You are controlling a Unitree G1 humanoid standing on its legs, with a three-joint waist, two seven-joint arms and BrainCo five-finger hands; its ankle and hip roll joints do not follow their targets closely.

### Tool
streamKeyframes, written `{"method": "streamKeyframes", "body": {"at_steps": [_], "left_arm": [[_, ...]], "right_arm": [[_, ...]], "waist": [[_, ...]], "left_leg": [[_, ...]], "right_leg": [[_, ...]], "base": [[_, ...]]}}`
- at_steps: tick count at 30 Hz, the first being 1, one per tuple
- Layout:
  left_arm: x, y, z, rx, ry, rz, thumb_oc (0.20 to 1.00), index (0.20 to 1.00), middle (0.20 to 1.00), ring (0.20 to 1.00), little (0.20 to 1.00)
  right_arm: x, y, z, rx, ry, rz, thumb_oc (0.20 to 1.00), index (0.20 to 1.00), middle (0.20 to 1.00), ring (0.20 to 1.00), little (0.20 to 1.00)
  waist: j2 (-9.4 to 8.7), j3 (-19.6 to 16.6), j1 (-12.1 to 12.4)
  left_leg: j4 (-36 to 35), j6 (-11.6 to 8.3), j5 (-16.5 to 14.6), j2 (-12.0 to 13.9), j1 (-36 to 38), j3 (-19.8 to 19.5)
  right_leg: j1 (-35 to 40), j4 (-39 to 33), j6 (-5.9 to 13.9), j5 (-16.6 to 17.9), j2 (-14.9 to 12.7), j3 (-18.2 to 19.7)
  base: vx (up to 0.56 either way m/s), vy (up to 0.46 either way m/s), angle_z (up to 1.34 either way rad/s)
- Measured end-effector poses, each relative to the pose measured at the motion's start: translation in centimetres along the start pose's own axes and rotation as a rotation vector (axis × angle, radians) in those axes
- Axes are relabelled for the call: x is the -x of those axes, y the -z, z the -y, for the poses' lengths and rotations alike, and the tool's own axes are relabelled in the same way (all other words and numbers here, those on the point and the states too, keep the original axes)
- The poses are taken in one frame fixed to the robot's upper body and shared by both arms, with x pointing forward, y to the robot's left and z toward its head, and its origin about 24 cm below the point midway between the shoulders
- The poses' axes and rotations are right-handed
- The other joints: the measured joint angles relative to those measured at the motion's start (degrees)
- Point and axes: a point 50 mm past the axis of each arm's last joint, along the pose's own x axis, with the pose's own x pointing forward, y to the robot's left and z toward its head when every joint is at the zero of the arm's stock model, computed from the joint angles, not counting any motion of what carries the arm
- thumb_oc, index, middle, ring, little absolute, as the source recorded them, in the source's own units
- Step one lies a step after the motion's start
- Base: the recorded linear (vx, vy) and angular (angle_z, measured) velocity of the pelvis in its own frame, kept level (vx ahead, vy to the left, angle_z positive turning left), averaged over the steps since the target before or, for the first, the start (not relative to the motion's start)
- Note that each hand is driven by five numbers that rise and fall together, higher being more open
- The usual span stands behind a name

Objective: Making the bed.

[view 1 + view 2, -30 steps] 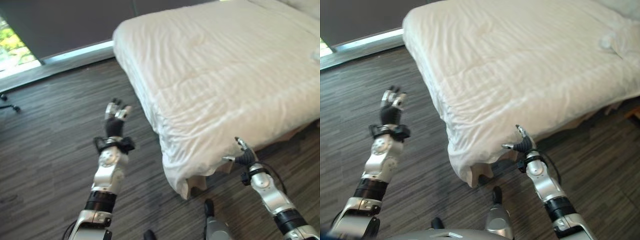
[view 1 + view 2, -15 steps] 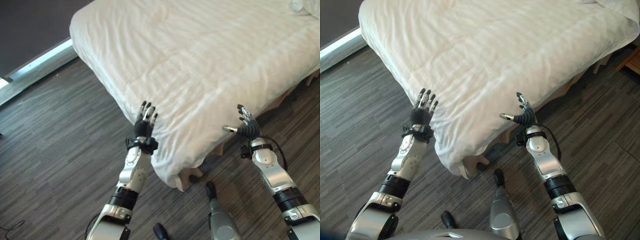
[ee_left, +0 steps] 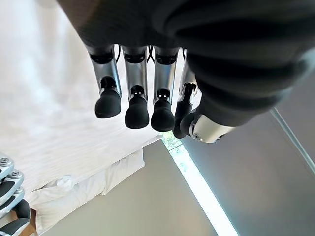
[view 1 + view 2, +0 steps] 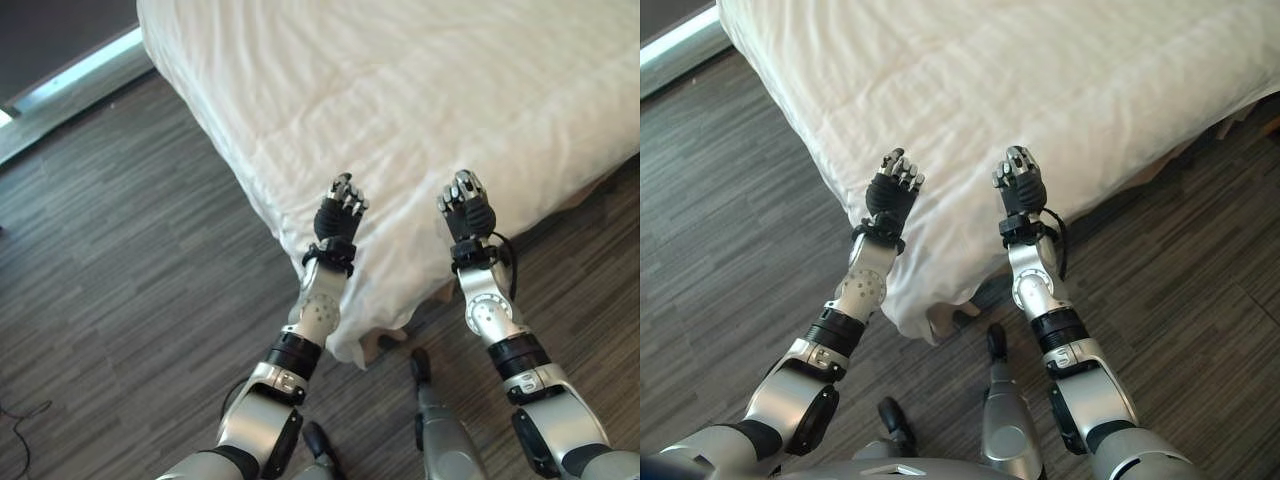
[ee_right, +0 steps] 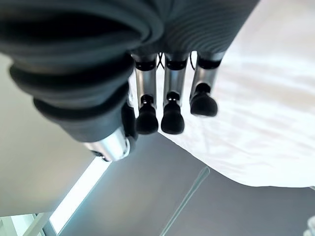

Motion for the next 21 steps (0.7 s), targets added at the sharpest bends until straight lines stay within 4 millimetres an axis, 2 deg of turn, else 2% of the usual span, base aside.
{"method": "streamKeyframes", "body": {"at_steps": [3, 5, 8, 12, 14, 16, 18, 20, 21], "left_arm": [[-0.9, -0.3, 1.0, 0.034, 0.032, 0.008, 0.2, 0.2, 0.2, 0.2, 0.2], [-1.7, -0.9, 2.4, 0.035, 0.092, 0.021, 0.2, 0.2, 0.2, 0.2, 0.2], [-2.1, -0.8, 2.8, 0.04, 0.103, 0.018, 0.2, 0.2, 0.2, 0.2, 0.2], [-2.9, -1.3, 4.4, 0.031, 0.175, 0.043, 0.2, 0.2, 0.2, 0.2, 0.2], [-3.6, -2.2, 5.5, 0.021, 0.212, 0.076, 0.2, 0.2, 0.2, 0.2, 0.2], [-3.7, -2.7, 5.5, 0.014, 0.221, 0.087, 0.2, 0.2, 0.2, 0.2, 0.2], [-3.7, -3.1, 5.4, 0.015, 0.234, 0.091, 0.2, 0.2, 0.2, 0.2, 0.2], [-3.4, -3.3, 4.6, 0.029, 0.217, 0.095, 0.2, 0.2, 0.2, 0.2, 0.2], [-2.7, -3.5, 3.5, 0.044, 0.197, 0.103, 0.2, 0.2, 0.2, 0.2, 0.2]], "right_arm": [[-0.8, 0.2, -0.9, -0.032, -0.021, 0.001, 0.2, 0.2, 0.2, 0.2, 0.2], [-1.9, 0.1, -1.7, -0.04, -0.049, 0.001, 0.2, 0.2, 0.2, 0.2, 0.2], [-2.9, -0.6, -2.8, -0.053, -0.1, 0.032, 0.2, 0.2, 0.2, 0.2, 0.2], [-4.4, -1.7, -4.9, -0.04, -0.168, 0.068, 0.2, 0.2, 0.2, 0.2, 0.2], [-5.3, -2.6, -6.3, -0.027, -0.212, 0.092, 0.2, 0.2, 0.2, 0.2, 0.2], [-5.4, -2.9, -6.7, -0.028, -0.225, 0.102, 0.2, 0.2, 0.2, 0.2, 0.2], [-5.4, -3.2, -6.9, -0.037, -0.236, 0.112, 0.2, 0.2, 0.2, 0.2, 0.2], [-5.1, -3.3, -6.3, -0.047, -0.22, 0.115, 0.2, 0.2, 0.2, 0.2, 0.2], [-4.7, -3.7, -5.6, -0.06, -0.204, 0.128, 0.2, 0.2, 0.2, 0.2, 0.2]], "waist": [[-0.59, 1.6, 0.9], [-0.52, 3.6, 1.3], [-0.63, 6.4, 1.2], [-0.85, 7.0, 1.2], [-0.86, 7.1, 1.4], [-0.76, 7.0, 1.9], [-0.67, 6.9, 2.4], [-0.17, 6.6, 2.6], [0.4, 6.2, 2.5]], "left_leg": [[0.0, 0.17, 0.7, -0.3, -3.0, -0.3], [0.0, 0.0, 1.5, -0.7, -6.2, -0.7], [0.0, 0.22, 2.2, -1.3, -9.0, -1.8], [0.0, 0.1, 3.1, -1.8, -12.3, -2.1], [0.0, 0.46, 3.4, -1.7, -14.6, -2.3], [0.0, 0.45, 3.7, -1.3, -15.9, -2.4], [-0.3, 0.57, 3.9, -0.6, -16.5, -3.2], [-0.3, 0.48, 3.8, -0.3, -16.9, -3.5], [-0.3, 0.73, 4.0, 0.3, -16.9, -3.5]], "right_leg": [[-3.8, 2.1, 0.01, -0.1, -0.5, -0.1], [-8.0, 4.9, 0.2, -0.4, -1.9, -0.1], [-11.3, 7.2, -0.19, -0.6, -2.7, -0.4], [-16.5, 11.4, -0.04, -2.0, -3.6, -0.4], [-19.4, 12.8, 0.13, -2.5, -3.7, -0.4], [-20.9, 13.4, 0.2, -2.7, -3.5, -0.3], [-22.2, 15.5, -0.83, -4.2, -3.2, -0.6], [-23.1, 17.9, -1.42, -5.6, -3.1, -1.0], [-23.5, 19.4, -1.64, -6.8, -3.3, -1.6]], "base": [[-0.08, 0.007, 0.08], [-0.06, -0.009, 0.11], [-0.09, -0.018, 0.14], [-0.08, -0.012, 0.08], [-0.05, -0.058, 0.02], [-0.02, -0.022, -0.01], [-0.01, -0.034, 0.06], [0.0, -0.049, 0.14], [0.03, -0.033, 0.22]]}}
